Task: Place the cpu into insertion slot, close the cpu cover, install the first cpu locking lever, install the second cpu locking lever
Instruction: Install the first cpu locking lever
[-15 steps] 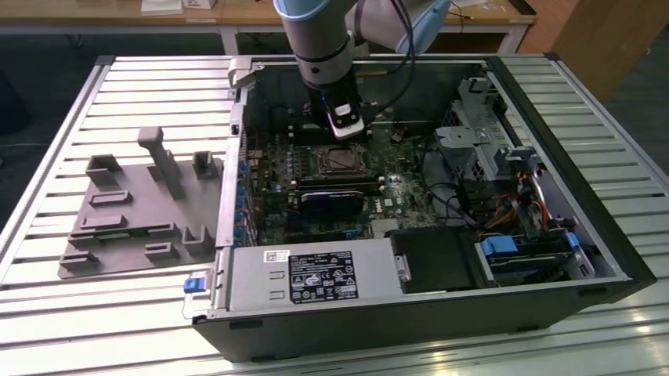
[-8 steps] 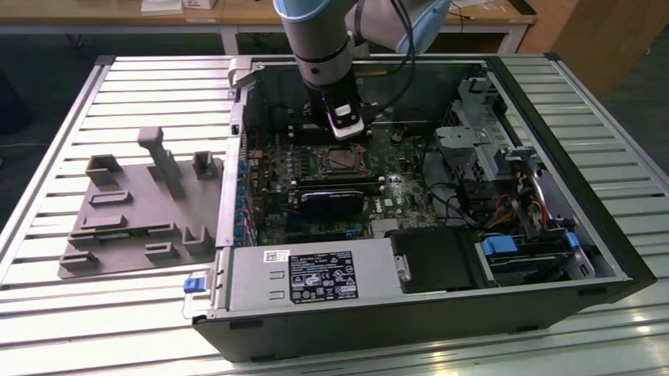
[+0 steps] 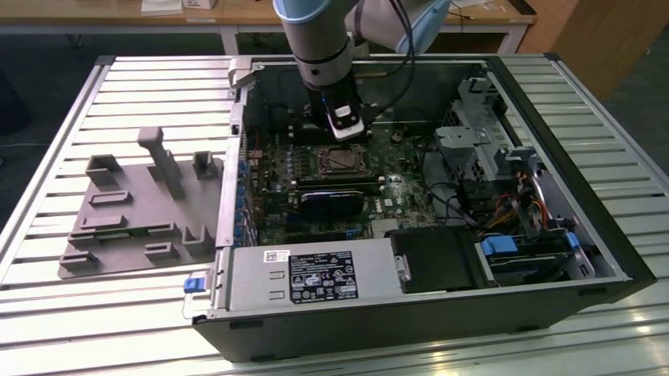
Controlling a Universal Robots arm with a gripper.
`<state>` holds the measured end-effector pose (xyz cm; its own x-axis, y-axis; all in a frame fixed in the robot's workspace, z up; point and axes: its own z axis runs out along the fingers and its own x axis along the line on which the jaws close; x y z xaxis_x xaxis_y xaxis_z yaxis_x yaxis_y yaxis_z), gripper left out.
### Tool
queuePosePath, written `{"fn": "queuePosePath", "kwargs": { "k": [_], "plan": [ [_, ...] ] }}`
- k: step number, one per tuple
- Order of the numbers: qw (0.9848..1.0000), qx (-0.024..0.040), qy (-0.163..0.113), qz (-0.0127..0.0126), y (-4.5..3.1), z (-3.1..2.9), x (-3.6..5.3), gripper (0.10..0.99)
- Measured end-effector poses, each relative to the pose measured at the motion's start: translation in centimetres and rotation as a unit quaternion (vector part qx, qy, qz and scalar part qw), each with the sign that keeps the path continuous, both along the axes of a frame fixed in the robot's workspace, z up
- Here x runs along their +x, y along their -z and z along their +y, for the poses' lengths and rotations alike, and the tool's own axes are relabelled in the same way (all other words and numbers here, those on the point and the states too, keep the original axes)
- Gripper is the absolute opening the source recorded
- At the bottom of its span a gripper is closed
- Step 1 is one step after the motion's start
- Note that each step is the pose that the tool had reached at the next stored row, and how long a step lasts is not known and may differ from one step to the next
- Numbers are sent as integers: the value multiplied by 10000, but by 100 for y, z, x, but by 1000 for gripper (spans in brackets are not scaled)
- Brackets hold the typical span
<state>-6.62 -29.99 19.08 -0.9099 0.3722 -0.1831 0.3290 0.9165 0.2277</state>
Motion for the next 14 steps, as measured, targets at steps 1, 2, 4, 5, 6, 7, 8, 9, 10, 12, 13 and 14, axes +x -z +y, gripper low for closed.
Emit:
{"fn": "queuePosePath", "kwargs": {
  "k": [1, 2, 4, 5, 6, 7, 8, 9, 10, 12, 13, 14],
  "plan": [
    [10000, 1, 0, -1, -1, 0, 0, 102],
    [10000, 2, 0, -2, -7, 0, 0, 102],
    [10000, 0, 0, -1, -27, 0, 0, 102],
    [10000, 0, 0, 0, -38, 0, 0, 102],
    [10000, 0, 0, 0, -51, 0, 0, 102],
    [10000, 0, 0, 0, -64, 0, 0, 102],
    [10000, 1, 0, 0, -77, 0, 0, 102],
    [10000, 0, 0, 0, -92, 0, 0, 102],
    [10000, 1, 0, -1, -107, 0, 0, 102],
    [10000, 1, 0, -1, -135, 0, 0, 102],
    [10000, 0, 0, 0, -147, 0, 0, 102],
    [10000, 0, -1, 0, -152, 0, 0, 102]
  ]
}}
